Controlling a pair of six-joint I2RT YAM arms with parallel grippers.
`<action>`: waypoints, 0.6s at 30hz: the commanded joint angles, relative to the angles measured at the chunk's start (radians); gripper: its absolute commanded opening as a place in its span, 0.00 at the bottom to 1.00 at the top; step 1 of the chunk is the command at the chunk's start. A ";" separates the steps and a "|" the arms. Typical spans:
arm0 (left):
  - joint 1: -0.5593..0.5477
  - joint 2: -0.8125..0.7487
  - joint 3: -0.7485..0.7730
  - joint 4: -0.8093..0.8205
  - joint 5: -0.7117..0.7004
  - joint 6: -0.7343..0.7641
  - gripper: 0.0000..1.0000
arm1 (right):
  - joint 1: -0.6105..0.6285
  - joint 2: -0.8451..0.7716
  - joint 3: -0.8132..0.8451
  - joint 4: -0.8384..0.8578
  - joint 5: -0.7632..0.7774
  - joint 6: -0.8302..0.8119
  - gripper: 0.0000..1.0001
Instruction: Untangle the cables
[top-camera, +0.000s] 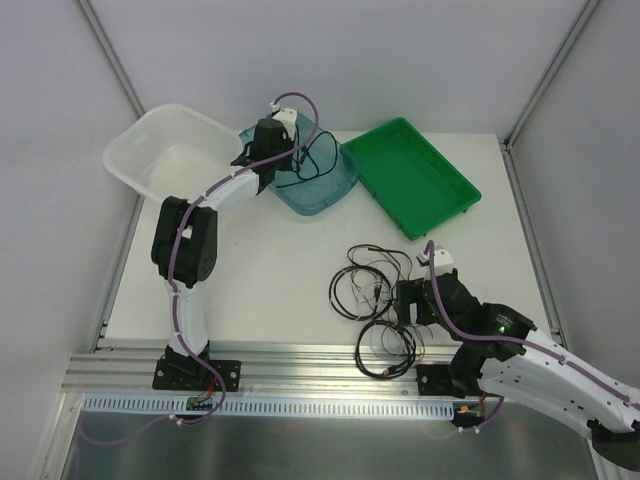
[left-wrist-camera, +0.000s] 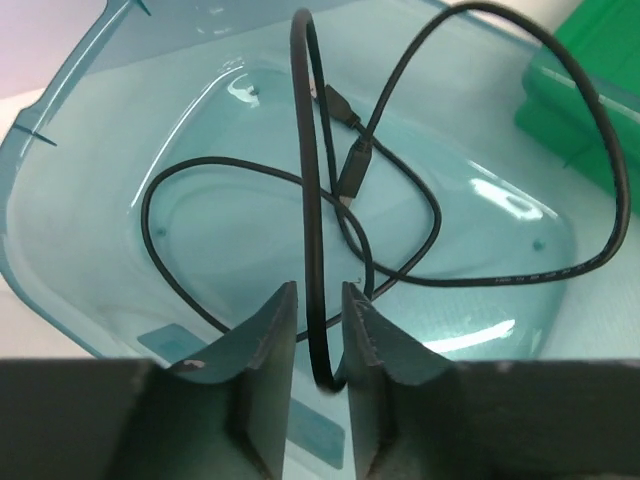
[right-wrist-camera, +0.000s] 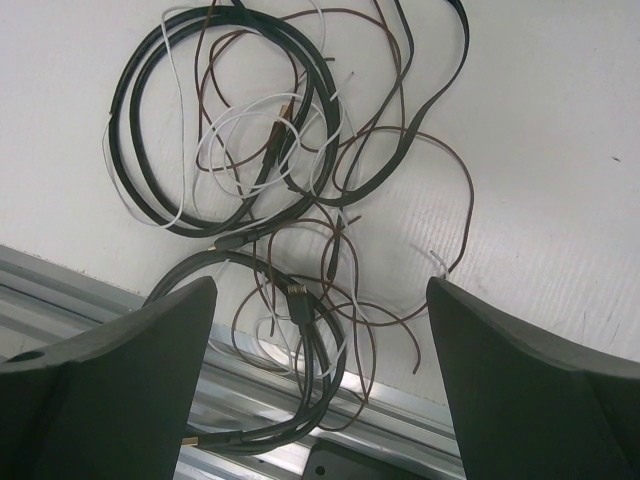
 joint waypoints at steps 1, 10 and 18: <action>-0.026 -0.045 0.053 -0.047 0.014 0.183 0.26 | 0.005 0.012 0.030 0.030 -0.008 -0.009 0.91; -0.151 0.044 0.123 -0.183 -0.072 0.476 0.29 | 0.006 0.010 0.044 0.018 -0.017 -0.004 0.91; -0.154 -0.025 0.128 -0.216 -0.039 0.357 0.87 | 0.006 -0.016 0.058 -0.004 -0.014 0.007 0.90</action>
